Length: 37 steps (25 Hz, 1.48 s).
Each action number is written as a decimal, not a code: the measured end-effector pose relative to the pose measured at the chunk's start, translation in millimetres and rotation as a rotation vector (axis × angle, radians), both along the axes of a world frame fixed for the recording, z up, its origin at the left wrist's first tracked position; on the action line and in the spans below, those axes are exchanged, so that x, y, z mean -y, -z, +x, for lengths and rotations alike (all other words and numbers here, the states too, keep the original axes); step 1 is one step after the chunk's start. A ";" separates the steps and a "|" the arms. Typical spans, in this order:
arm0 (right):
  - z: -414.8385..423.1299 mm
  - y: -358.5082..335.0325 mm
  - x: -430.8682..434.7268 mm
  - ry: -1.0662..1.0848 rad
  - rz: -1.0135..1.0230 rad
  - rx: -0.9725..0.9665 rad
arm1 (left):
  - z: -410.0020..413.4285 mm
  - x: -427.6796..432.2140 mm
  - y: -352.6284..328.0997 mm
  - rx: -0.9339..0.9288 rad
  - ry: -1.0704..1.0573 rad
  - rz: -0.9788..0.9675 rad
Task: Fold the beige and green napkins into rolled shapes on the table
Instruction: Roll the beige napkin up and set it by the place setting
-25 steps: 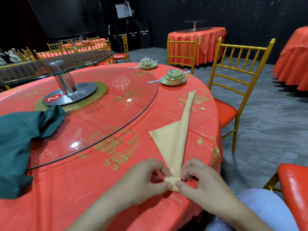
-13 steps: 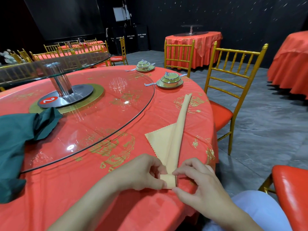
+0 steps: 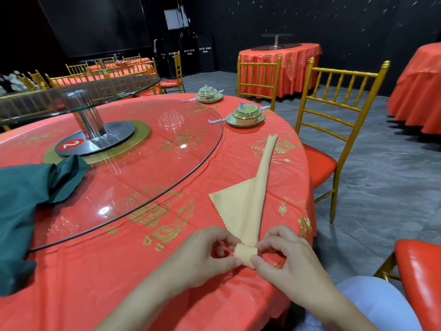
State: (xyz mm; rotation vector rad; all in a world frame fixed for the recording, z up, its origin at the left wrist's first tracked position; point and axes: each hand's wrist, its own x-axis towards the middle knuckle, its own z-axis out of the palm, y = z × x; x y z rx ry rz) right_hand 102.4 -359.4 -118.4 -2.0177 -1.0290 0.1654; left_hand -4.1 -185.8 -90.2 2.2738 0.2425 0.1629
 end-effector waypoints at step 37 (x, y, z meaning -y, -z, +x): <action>9.8 6.2 27.6 -0.113 -0.031 -0.062 | 9.0 24.6 -4.1 -0.062 0.084 -0.016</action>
